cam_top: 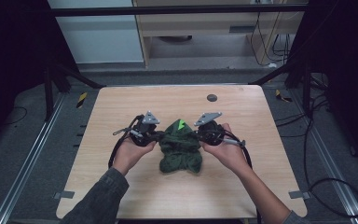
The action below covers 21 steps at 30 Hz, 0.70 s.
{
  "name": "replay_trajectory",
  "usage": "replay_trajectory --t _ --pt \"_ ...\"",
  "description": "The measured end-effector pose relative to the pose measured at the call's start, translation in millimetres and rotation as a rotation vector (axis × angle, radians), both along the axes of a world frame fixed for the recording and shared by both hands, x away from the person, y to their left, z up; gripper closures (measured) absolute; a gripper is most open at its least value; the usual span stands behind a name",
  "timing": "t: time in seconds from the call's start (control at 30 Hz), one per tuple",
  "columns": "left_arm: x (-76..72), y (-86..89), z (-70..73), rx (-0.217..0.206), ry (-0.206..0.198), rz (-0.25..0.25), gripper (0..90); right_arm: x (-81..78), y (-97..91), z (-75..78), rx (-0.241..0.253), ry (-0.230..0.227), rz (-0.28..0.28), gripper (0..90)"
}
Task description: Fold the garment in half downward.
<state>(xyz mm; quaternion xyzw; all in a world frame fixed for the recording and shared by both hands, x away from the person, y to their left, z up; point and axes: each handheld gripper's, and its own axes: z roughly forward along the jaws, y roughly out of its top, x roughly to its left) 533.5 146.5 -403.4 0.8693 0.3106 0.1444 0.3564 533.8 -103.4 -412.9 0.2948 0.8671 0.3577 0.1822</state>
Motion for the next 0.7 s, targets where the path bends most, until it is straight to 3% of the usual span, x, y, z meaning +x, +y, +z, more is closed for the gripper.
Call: replay_trajectory --t 0.3,0.7 --pt "-11.7 0.4 -8.5 -0.015 0.004 -0.009 88.2 -10.4 -2.1 -8.1 0.019 0.005 0.006 84.2" --pt "-25.2 -2.7 -24.6 -0.020 0.019 -0.026 88.0 -26.8 -3.0 -22.6 0.003 0.014 0.023 82.3"
